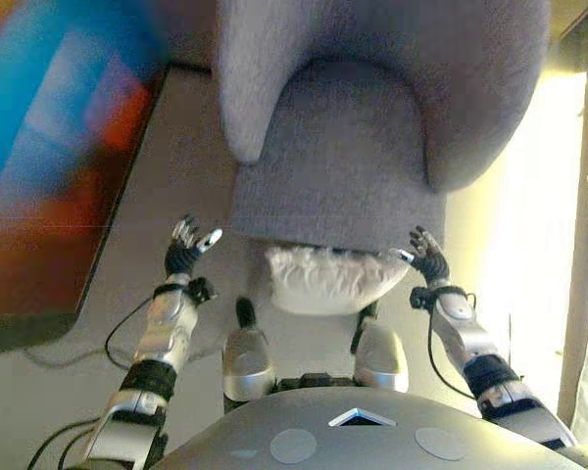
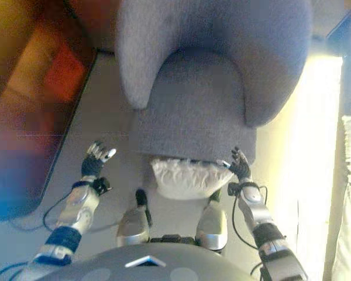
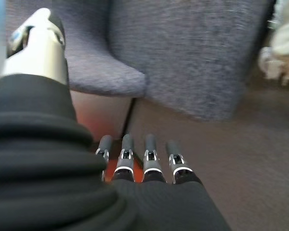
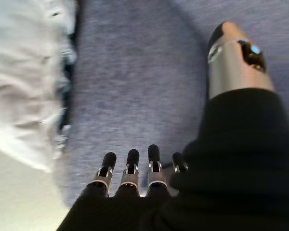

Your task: Pick up the cushion and take it to the sofa

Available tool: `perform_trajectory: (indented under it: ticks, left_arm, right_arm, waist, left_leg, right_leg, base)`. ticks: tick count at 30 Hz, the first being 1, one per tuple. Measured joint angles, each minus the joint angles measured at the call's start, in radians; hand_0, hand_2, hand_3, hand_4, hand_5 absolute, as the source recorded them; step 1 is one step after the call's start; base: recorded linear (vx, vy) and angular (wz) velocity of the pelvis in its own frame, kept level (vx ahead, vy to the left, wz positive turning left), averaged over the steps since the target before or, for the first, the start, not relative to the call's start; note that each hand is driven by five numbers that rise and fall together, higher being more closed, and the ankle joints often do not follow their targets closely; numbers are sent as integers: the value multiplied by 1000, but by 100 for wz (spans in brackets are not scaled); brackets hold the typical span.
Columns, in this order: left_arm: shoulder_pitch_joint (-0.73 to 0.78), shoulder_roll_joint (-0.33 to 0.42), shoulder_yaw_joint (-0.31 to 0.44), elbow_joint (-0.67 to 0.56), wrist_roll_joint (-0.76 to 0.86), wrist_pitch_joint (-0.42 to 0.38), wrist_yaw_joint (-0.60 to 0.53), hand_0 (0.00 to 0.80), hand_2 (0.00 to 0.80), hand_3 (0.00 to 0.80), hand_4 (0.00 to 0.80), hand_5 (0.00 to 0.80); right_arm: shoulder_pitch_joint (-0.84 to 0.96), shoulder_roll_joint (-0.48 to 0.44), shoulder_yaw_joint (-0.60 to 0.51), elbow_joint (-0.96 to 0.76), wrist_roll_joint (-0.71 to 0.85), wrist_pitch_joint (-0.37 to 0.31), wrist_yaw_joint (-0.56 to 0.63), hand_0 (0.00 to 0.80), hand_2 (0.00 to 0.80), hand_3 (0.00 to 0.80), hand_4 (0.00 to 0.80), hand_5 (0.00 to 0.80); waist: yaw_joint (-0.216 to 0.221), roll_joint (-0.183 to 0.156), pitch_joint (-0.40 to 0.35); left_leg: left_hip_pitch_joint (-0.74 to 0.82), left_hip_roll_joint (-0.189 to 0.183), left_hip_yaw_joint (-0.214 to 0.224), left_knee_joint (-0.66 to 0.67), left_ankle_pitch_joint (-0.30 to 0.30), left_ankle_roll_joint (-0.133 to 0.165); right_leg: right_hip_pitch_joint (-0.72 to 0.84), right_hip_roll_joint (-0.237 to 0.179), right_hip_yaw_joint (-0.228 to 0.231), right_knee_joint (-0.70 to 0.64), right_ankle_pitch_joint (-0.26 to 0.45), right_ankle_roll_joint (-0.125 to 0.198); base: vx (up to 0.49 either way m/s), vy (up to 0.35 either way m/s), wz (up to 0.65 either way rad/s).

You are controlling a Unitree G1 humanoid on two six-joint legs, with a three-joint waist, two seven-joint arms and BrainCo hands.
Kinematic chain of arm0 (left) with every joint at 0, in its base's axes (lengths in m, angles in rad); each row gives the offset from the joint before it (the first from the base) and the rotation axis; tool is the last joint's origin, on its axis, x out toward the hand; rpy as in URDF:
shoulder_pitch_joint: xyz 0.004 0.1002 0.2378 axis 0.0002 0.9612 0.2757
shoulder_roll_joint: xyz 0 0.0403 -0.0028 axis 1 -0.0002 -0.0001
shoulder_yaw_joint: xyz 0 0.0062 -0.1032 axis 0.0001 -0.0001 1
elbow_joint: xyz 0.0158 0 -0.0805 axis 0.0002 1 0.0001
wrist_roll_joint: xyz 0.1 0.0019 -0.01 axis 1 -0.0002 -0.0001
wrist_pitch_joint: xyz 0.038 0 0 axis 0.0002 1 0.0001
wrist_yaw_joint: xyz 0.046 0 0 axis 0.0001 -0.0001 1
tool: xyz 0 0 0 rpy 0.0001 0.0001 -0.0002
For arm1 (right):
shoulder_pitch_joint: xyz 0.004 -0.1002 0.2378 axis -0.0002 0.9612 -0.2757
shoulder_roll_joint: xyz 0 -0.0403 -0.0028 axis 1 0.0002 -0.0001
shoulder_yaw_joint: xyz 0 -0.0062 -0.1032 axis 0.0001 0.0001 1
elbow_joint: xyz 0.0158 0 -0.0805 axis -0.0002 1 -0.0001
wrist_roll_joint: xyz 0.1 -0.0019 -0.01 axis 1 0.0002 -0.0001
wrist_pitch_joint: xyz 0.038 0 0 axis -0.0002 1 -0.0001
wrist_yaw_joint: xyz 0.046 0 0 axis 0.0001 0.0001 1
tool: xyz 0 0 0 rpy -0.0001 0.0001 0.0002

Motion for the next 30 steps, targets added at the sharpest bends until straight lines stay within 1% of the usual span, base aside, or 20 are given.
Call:
perform_trajectory:
  ticks: [2, 3, 5, 6, 7, 8, 11, 15, 18, 19, 20, 23, 25, 26, 30]
  left_arm:
    - [-59, 7, -26, 13, 0, -31, 38, 0, 0, 0, 0, 0]
    - [-89, 7, -33, 26, 0, -39, 54, 0, 0, 0, 0, 0]
    - [-148, 9, -42, 43, -1, -43, 80, 0, 0, 0, 0, 0]
    - [-175, 8, -43, 52, 0, -44, 85, 0, 0, 0, 0, 0]
    - [-200, 8, -58, 77, -1, -46, 94, 0, 0, 0, 0, 0]
    - [-227, 8, -71, 95, -1, -46, 99, 0, 0, 0, 0, 0]
    - [-286, 8, -103, 124, -1, -48, 100, 0, 0, 0, 0, 0]
    - [-335, 7, -126, 146, -1, -48, 122, 0, 0, 0, 0, 0]
    - [-368, 6, -130, 164, -1, -47, 134, 0, 0, 0, 0, 0]
    - [-372, 6, -132, 172, -1, -45, 135, 0, 0, 0, 0, 0]
    - [-377, 6, -134, 177, -1, -43, 137, 0, 0, 0, 0, 0]
    - [-383, 8, -139, 188, -2, -20, 147, 0, 0, 0, 0, 0]
    - [-400, 8, -139, 199, -2, -13, 148, 0, 0, 0, 0, 0]
    - [-406, 8, -140, 200, -2, -5, 147, 0, 0, 0, 0, 0]
    - [-426, 7, -141, 203, -13, 29, 116, 0, 0, 0, 0, 0]
  right_arm:
    - [-61, -5, -1, 12, 16, -17, -32, 0, 0, 0, 0, 0]
    - [-91, -6, -1, 27, 16, -18, -45, 0, 0, 0, 0, 0]
    - [-140, -7, -1, 39, 32, -18, -72, 0, 0, 0, 0, 0]
    - [-165, -5, 0, 57, 40, -18, -82, 0, 0, 0, 0, 0]
    - [-194, -4, -1, 98, 64, -18, -101, 0, 0, 0, 0, 0]
    - [-223, -3, -3, 143, 91, -18, -122, 0, 0, 0, 0, 0]
    - [-289, 2, -43, 211, 175, -19, -167, 0, 0, 0, 0, 0]
    - [-366, 3, -89, 252, 254, -20, -231, 0, 0, 0, 0, 0]
    - [-413, 6, -122, 300, 328, -20, -254, 0, 0, 0, 0, 0]
    - [-415, 6, -134, 306, 349, -20, -256, 0, 0, 0, 0, 0]
    - [-418, 5, -140, 310, 361, -20, -255, 0, 0, 0, 0, 0]
    - [-432, 5, -138, 310, 372, -18, -224, 0, 0, 0, 0, 0]
    - [-445, 1, -139, 309, 373, -18, -182, 0, 0, 0, 0, 0]
    - [-451, 0, -136, 304, 386, -18, -142, 0, 0, 0, 0, 0]
    - [-464, -9, -96, 271, 442, -5, 38, 0, 0, 0, 0, 0]
  waist:
    - [-2, -6, 55]
    - [-2, -5, 76]
    - [-2, -11, 138]
    - [-3, -10, 159]
    - [-3, -9, 169]
    - [-3, -10, 180]
    - [-5, -8, 195]
    - [-4, -2, 199]
    - [-5, 1, 201]
    - [-6, 2, 202]
    - [-3, 2, 202]
    - [-3, 2, 202]
    - [-3, 3, 202]
    - [-4, 3, 202]
    - [-8, 3, 203]
  left_leg:
    - [-112, -1, -13, 92, -28, 16]
    - [-169, -1, -24, 132, -38, 21]
    - [-254, -4, -28, 201, -49, 32]
    - [-292, -4, -36, 231, -56, 36]
    - [-338, -4, -49, 264, -66, 39]
    - [-374, -7, -53, 287, -71, 40]
    - [-476, -11, -70, 368, -91, 53]
    - [-581, -10, -90, 485, -139, 68]
    - [-656, -10, -107, 567, -165, 75]
    - [-674, -10, -111, 596, -178, 78]
    - [-691, -9, -114, 626, -195, 73]
    - [-753, -7, -125, 702, -222, 78]
    - [-807, -4, -137, 759, -241, 80]
    - [-834, -7, -143, 785, -248, 79]
    - [-906, -6, -163, 863, -270, 75]
  right_leg:
    - [-113, -14, 26, 84, -20, -9]
    - [-165, -20, 32, 114, -23, -10]
    - [-249, -25, 54, 167, -25, -13]
    - [-282, -29, 62, 182, -26, -12]
    - [-323, -33, 68, 201, -25, -13]
    - [-357, -37, 73, 216, -24, -15]
    - [-446, -40, 91, 263, -23, -15]
    - [-543, -45, 121, 342, -34, -15]
    - [-611, -52, 135, 415, -56, -15]
    - [-631, -56, 141, 448, -69, -20]
    - [-651, -58, 147, 480, -86, -10]
    - [-720, -58, 172, 558, -112, -7]
    - [-780, -59, 187, 625, -131, -15]
    - [-809, -57, 193, 653, -139, -20]
    - [-888, -57, 211, 750, -174, -18]
  base:
    - [-235, 27, -3]
    - [-210, 22, -2]
    - [-193, 28, -3]
    - [-159, 17, -5]
    - [-158, 10, -4]
    - [-154, 12, -3]
    - [-137, 45, -4]
    - [-109, 22, -9]
    - [-7, 2, 0]
    - [73, -8, 3]
    - [80, -12, -2]
    - [-15, -11, -5]
    - [-1, -14, -2]
    - [1, -29, -3]
    - [18, -45, 1]
